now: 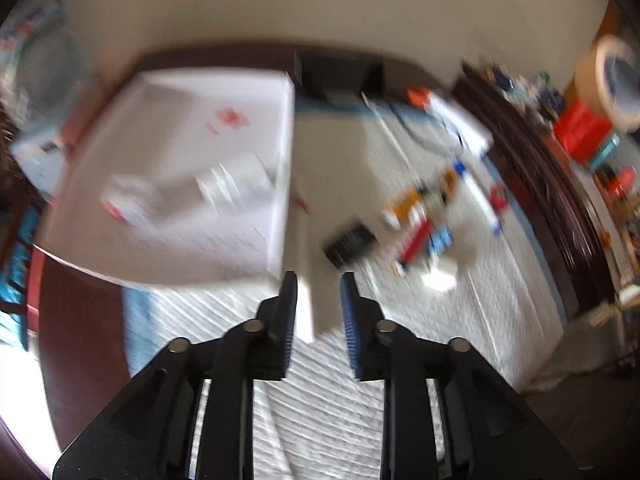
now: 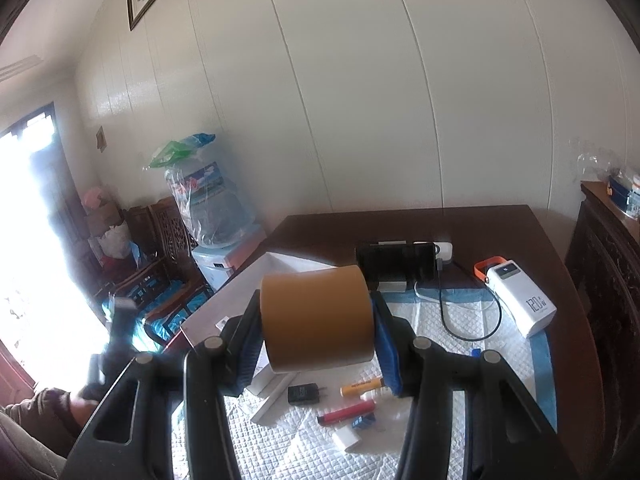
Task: Organize rigid objects
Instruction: 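Grasp the black charger plug with the left gripper, then place the charger plug in the tray while the right drops the tape there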
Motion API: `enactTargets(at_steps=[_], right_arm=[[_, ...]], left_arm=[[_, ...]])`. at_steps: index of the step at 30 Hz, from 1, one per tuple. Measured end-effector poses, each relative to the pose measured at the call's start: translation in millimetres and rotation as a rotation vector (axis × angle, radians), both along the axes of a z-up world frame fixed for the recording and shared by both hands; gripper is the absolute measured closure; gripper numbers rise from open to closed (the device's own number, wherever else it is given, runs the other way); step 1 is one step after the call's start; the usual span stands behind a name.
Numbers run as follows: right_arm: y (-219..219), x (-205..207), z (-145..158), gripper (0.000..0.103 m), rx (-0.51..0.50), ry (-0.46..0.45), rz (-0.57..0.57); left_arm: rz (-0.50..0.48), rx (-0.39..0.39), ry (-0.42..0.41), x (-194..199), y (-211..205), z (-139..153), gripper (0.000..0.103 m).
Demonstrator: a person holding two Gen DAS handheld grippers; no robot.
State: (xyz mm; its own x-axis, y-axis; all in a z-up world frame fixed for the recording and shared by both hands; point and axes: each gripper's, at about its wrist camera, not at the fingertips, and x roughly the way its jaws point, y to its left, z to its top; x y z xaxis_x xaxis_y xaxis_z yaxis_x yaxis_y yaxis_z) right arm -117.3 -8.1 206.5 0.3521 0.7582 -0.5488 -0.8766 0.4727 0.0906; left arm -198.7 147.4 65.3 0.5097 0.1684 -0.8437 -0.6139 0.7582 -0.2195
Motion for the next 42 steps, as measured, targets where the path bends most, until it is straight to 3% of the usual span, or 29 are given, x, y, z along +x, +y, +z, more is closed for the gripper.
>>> enactTargets(at_steps=[3, 6, 9, 11, 14, 17, 20, 21, 24, 29, 35, 42], right_arm=[[-5, 3, 0, 0.053, -0.008, 0.003, -0.014], [-12, 10, -2, 0.053, -0.016, 0.014, -0.028], [-21, 15, -3, 0.053, -0.019, 0.027, -0.046], [-26, 18, -1, 0.053, -0.018, 0.035, -0.058], [-38, 24, 0, 0.053, -0.014, 0.044, -0.082], [-47, 29, 0, 0.053, -0.007, 0.057, -0.107], [-55, 33, 0, 0.053, -0.002, 0.064, -0.127], [-55, 33, 0, 0.053, -0.001, 0.065, -0.131], [-56, 33, -1, 0.053, 0.005, 0.069, -0.136], [-46, 32, 0, 0.053, 0.001, 0.058, -0.117], [-14, 26, 13, 0.053, 0.022, 0.026, -0.046], [36, -1, 14, 0.053, 0.034, 0.005, 0.074]], left_arm=[[-0.045, -0.032, 0.046, 21, -13, -22, 0.08], [-0.081, 0.031, 0.068, 45, -17, -26, 0.079], [-0.087, 0.079, 0.09, 73, -10, -31, 0.068], [-0.108, 0.111, 0.122, 91, -6, -38, 0.067], [-0.166, 0.195, 0.172, 108, -9, -43, 0.054], [-0.202, 0.171, 0.223, 113, -4, -56, 0.048], [-0.197, 0.149, 0.225, 110, 3, -58, 0.052], [-0.199, 0.147, 0.216, 107, 4, -57, 0.073], [-0.208, 0.149, 0.206, 104, 0, -53, 0.074], [-0.157, 0.153, 0.111, 91, 0, -21, 0.074], [-0.033, 0.262, -0.016, 59, 12, 53, 0.074], [0.116, 0.376, -0.046, 8, 33, 103, 0.074]])
